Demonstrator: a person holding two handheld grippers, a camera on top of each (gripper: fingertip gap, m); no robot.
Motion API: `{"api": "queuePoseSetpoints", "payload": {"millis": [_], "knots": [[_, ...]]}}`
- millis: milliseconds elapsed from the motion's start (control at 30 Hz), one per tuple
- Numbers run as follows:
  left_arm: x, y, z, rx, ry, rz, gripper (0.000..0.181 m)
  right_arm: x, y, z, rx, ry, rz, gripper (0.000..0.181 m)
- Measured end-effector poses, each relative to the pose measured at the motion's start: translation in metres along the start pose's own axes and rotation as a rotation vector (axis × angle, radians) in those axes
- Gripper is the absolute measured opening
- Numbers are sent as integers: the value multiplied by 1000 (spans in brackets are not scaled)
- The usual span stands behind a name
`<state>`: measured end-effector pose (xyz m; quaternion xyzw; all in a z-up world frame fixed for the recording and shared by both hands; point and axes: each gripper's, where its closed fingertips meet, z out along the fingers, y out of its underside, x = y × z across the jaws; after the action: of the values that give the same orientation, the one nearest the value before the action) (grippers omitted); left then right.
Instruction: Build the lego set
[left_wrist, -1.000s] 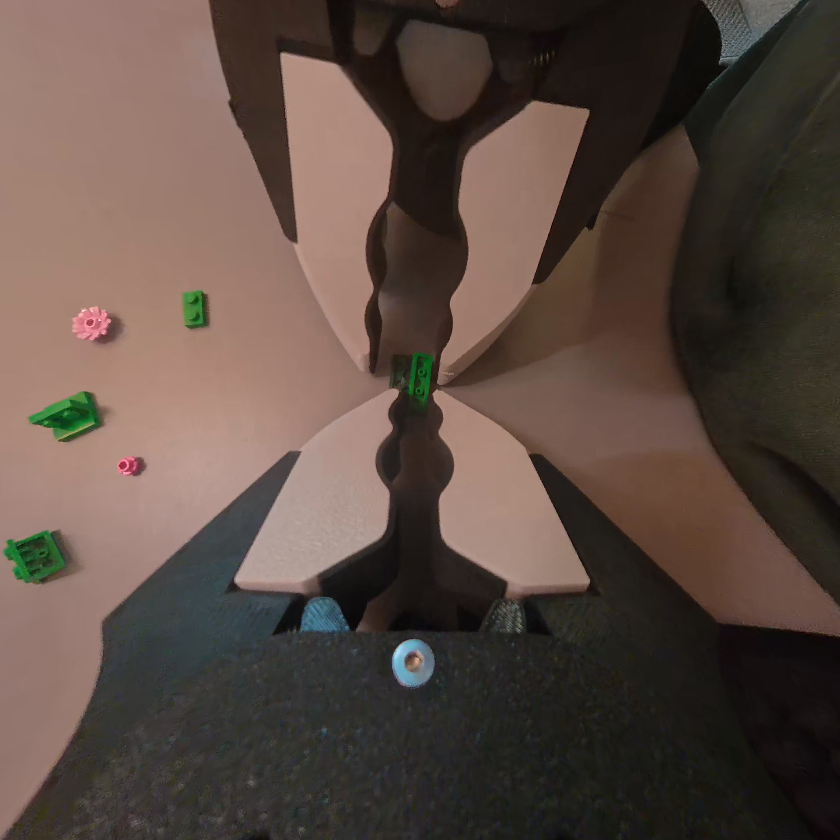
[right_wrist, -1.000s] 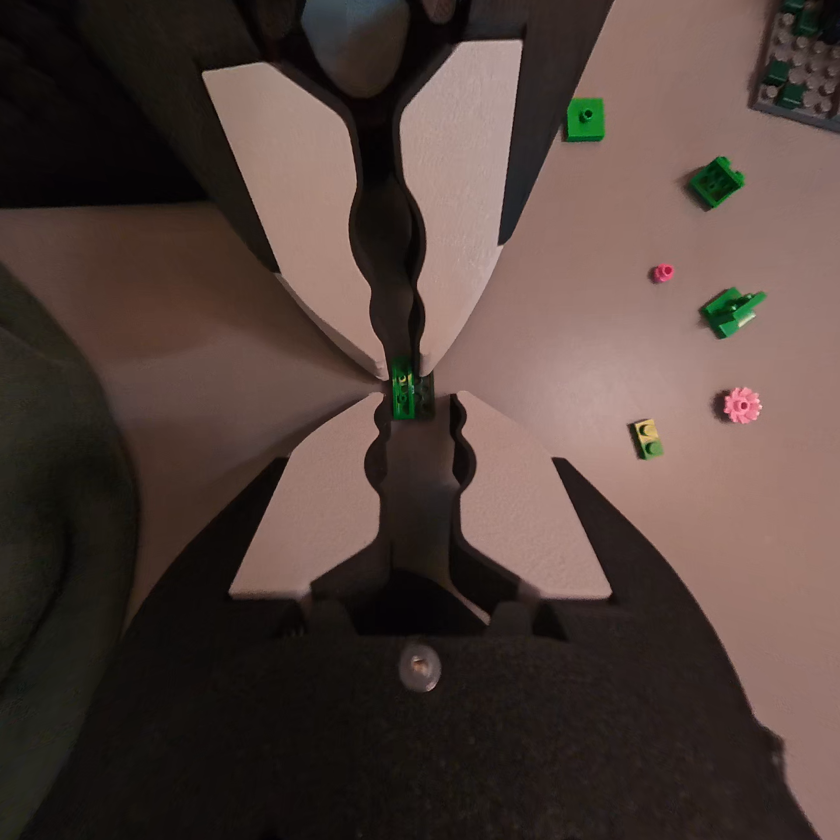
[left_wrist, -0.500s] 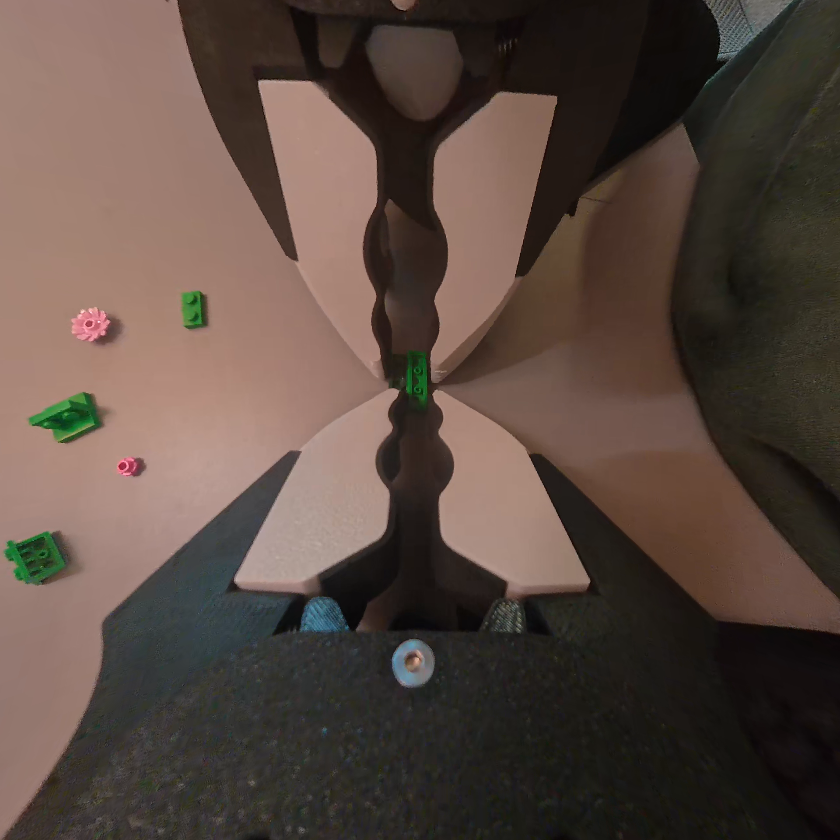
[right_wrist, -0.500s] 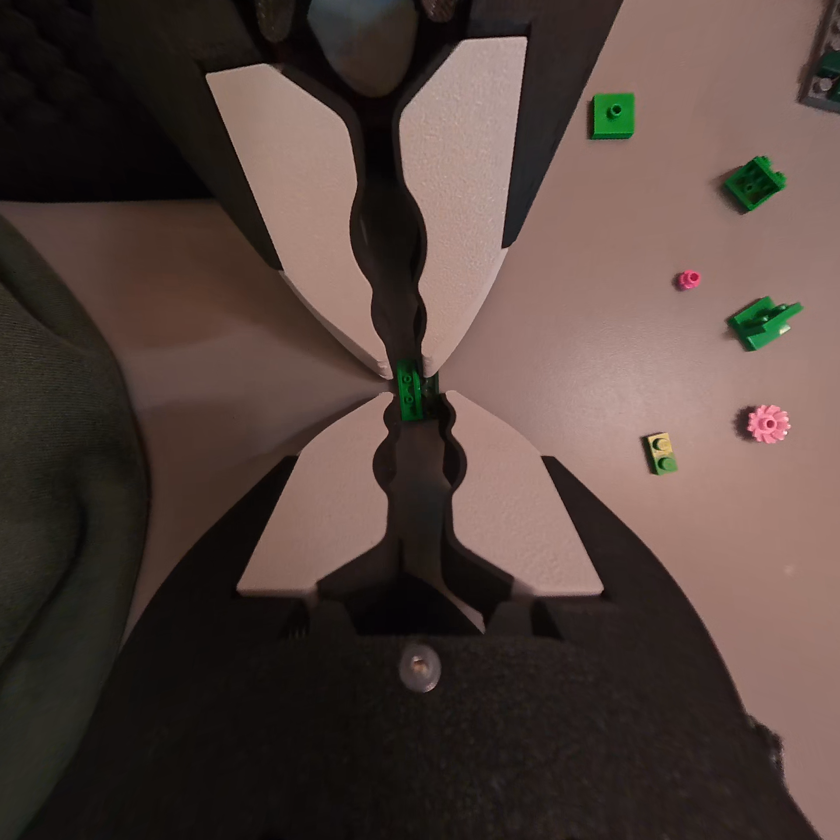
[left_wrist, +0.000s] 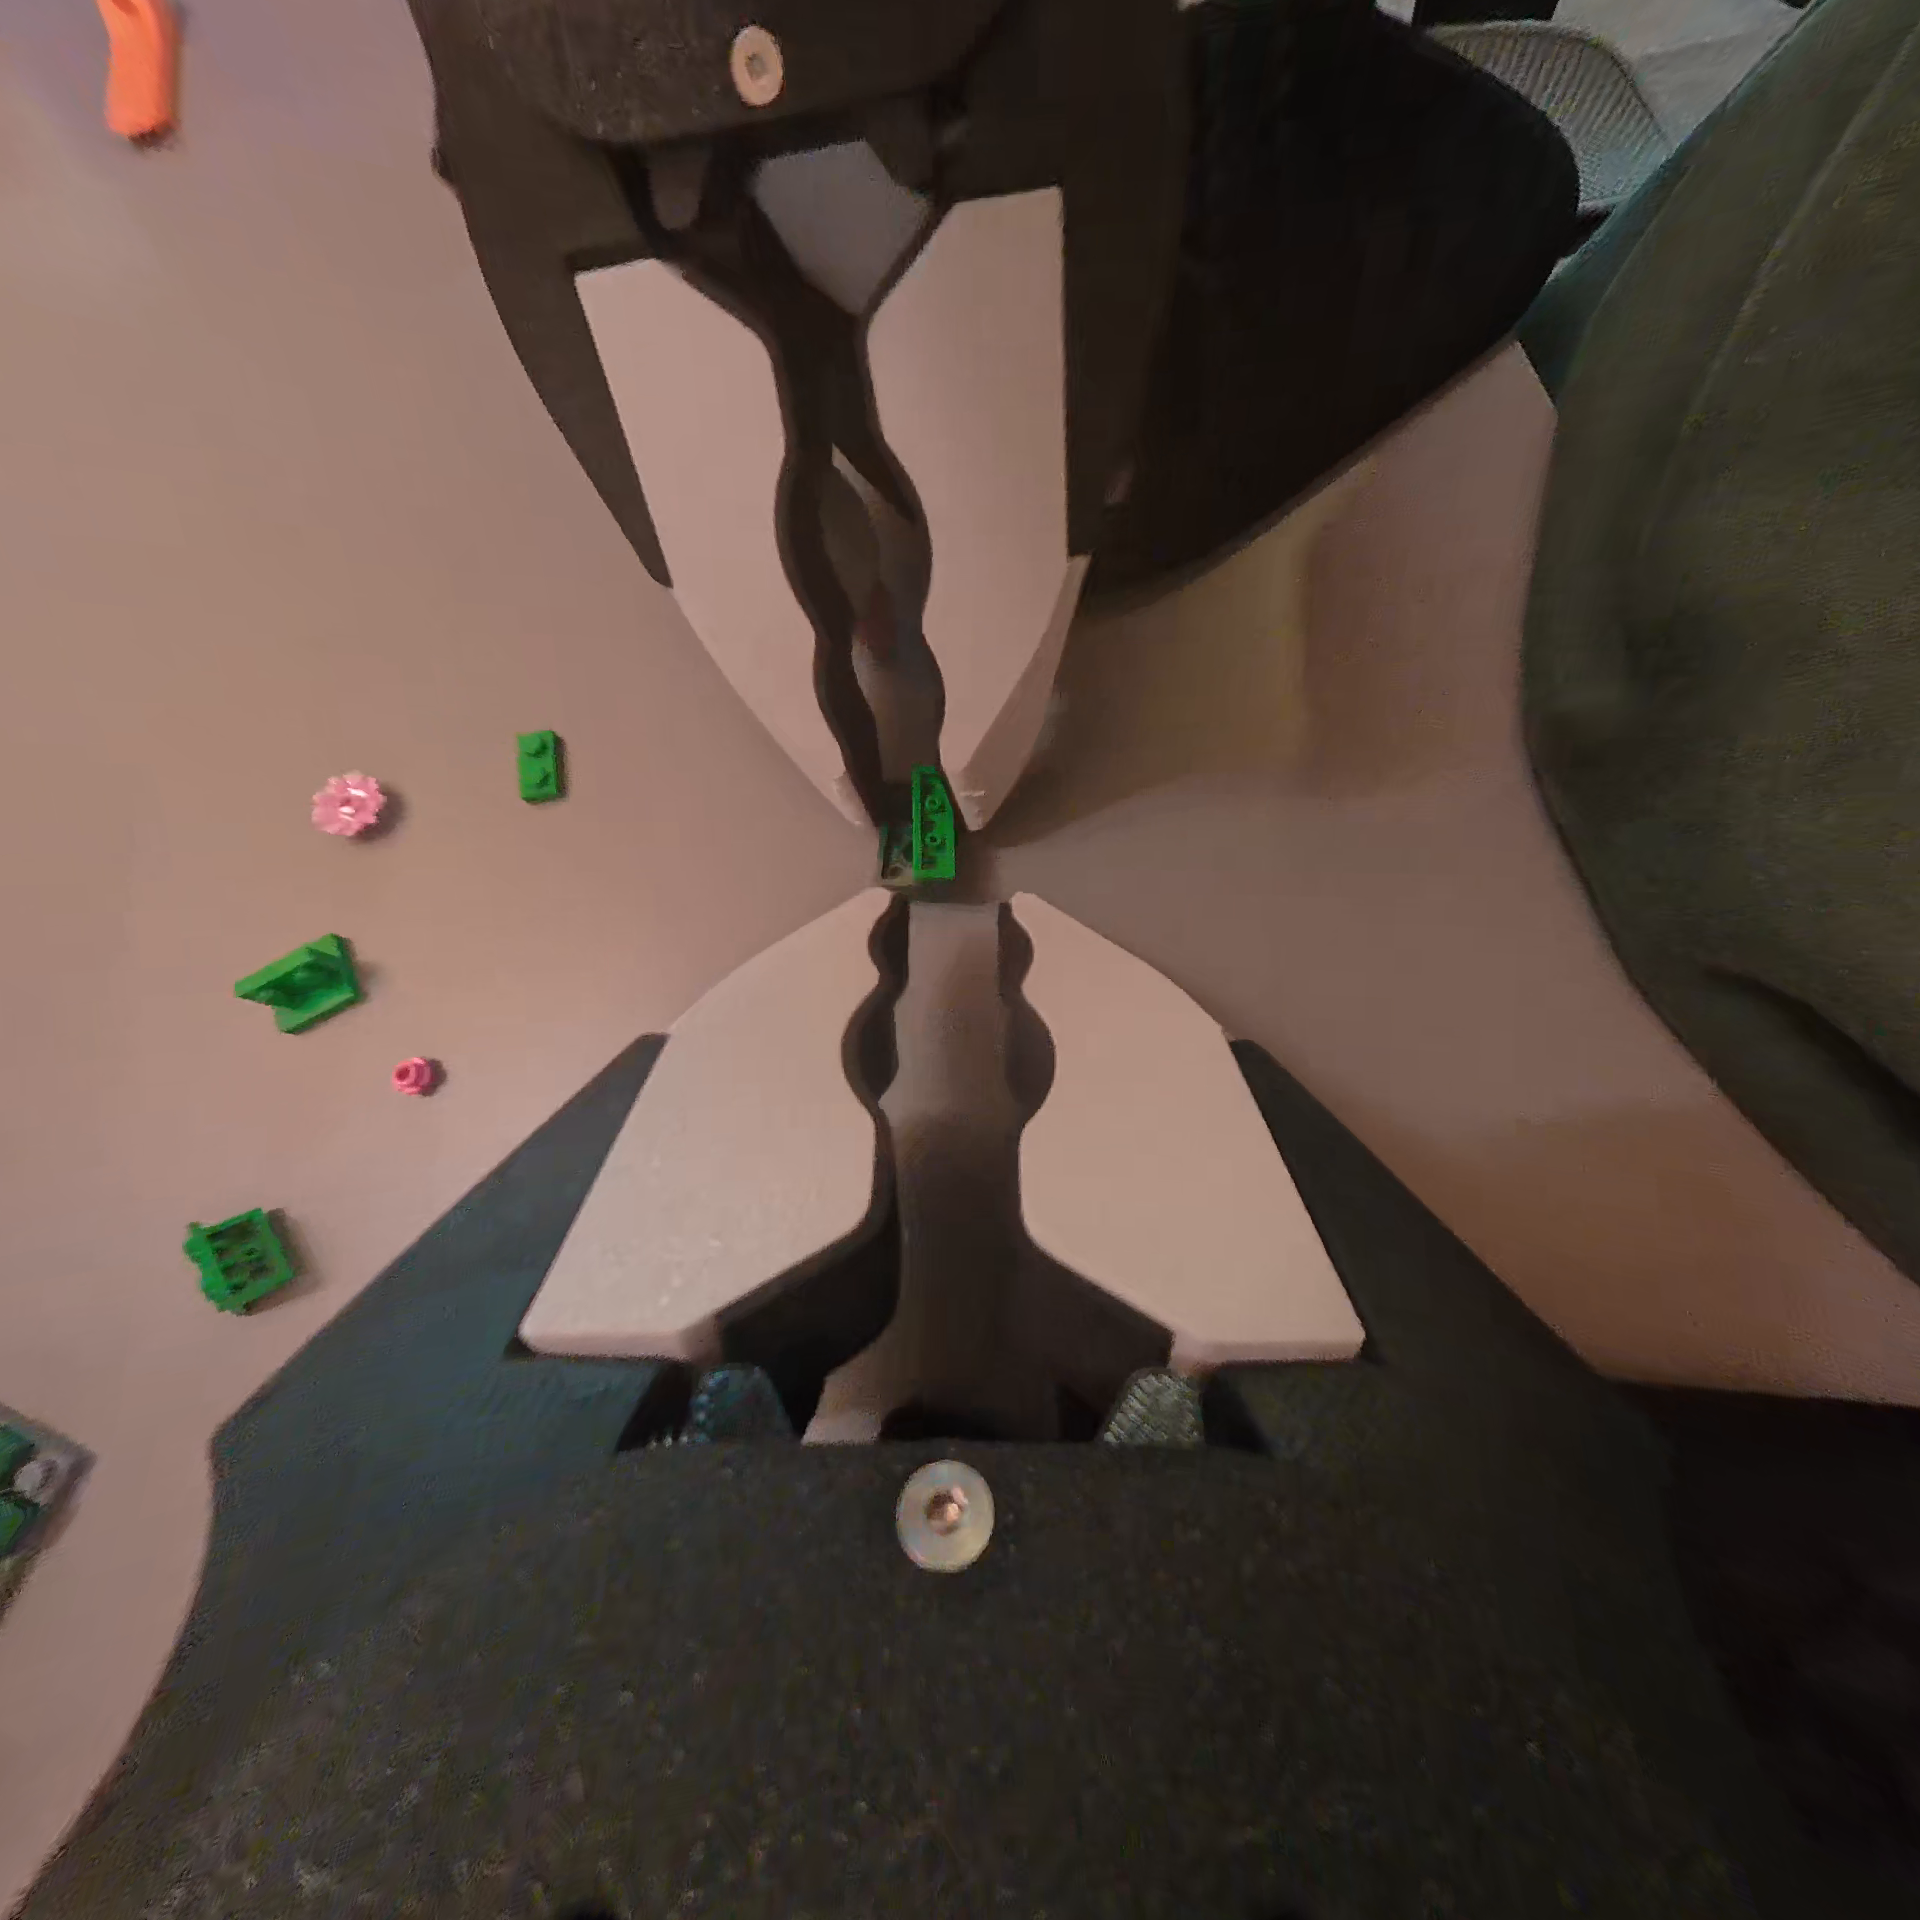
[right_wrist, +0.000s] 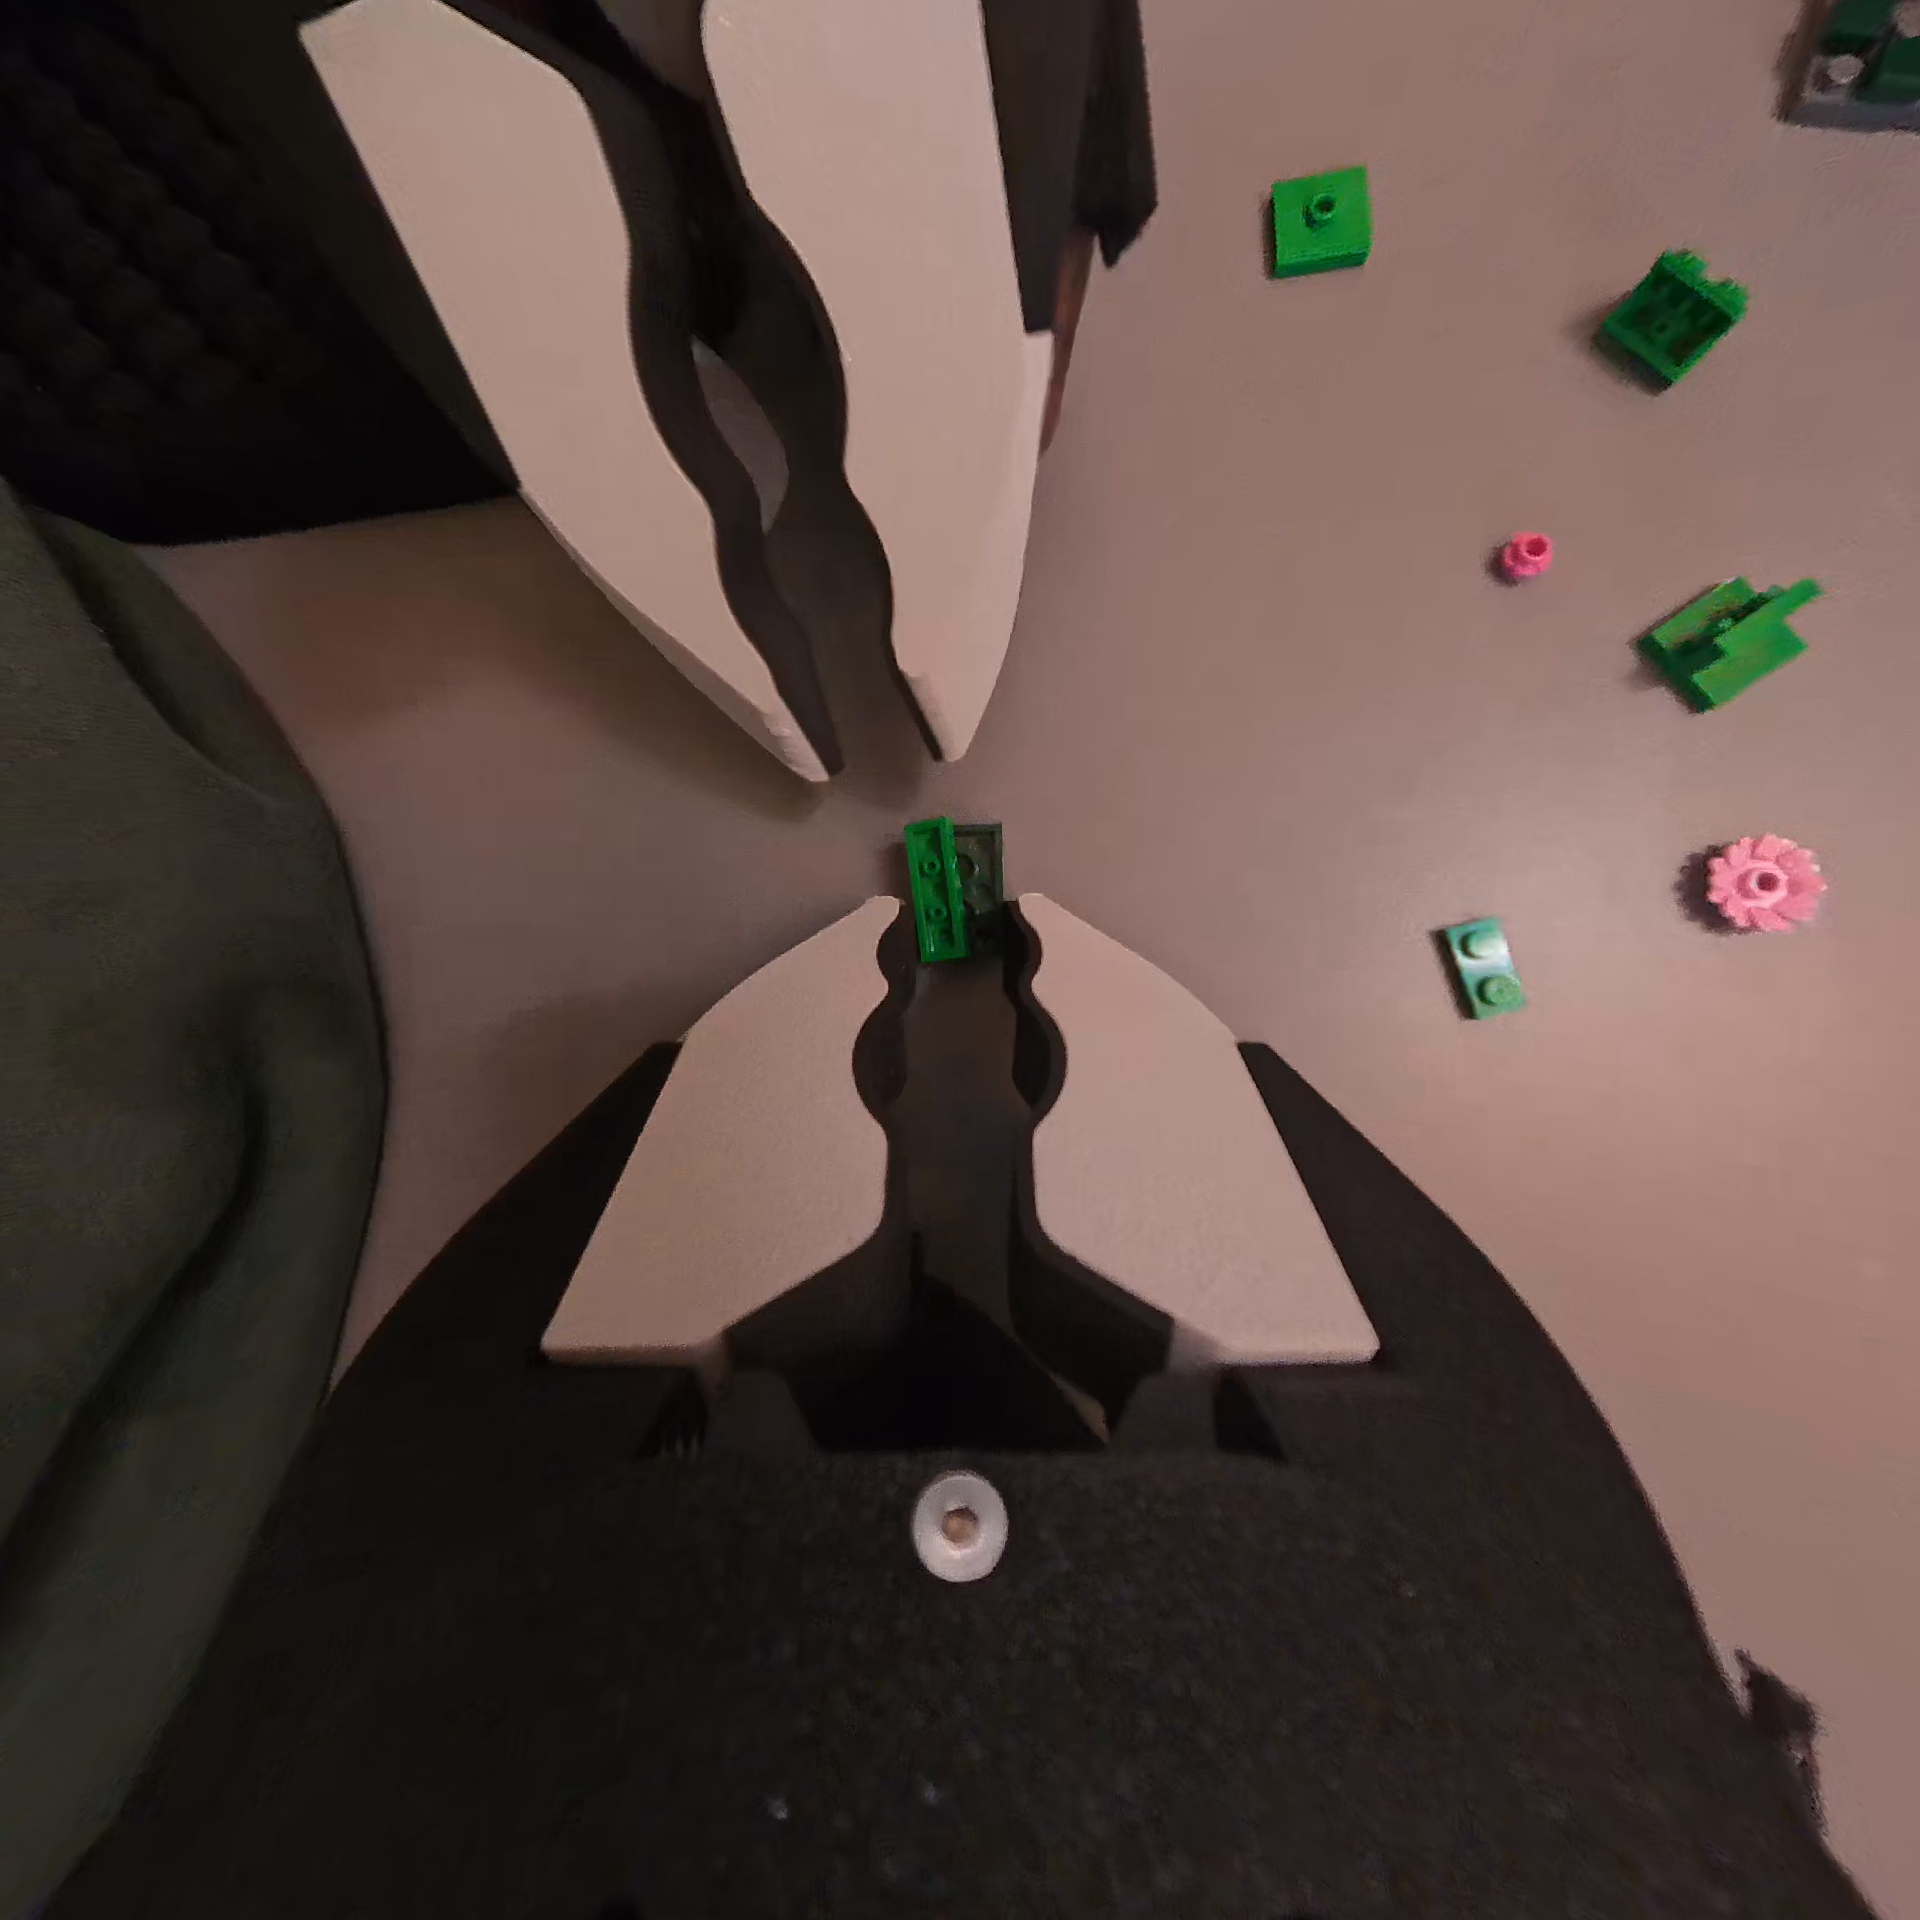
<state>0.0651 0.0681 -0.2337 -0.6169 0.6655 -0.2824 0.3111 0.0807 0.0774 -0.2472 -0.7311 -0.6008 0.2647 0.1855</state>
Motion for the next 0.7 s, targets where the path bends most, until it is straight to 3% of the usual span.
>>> {"api": "queuePoseSetpoints", "payload": {"millis": [333,467,700], "knots": [[0,-36,-12,199,-154,257,27,-11,-17,-26,133,-399,177,16],[-3,-43,-14,217,-233,348,26,-24,-30,-35,166,-572,252,16],[-2,-36,-8,184,-236,371,21,-25,-29,-27,135,-589,240,15]]}}
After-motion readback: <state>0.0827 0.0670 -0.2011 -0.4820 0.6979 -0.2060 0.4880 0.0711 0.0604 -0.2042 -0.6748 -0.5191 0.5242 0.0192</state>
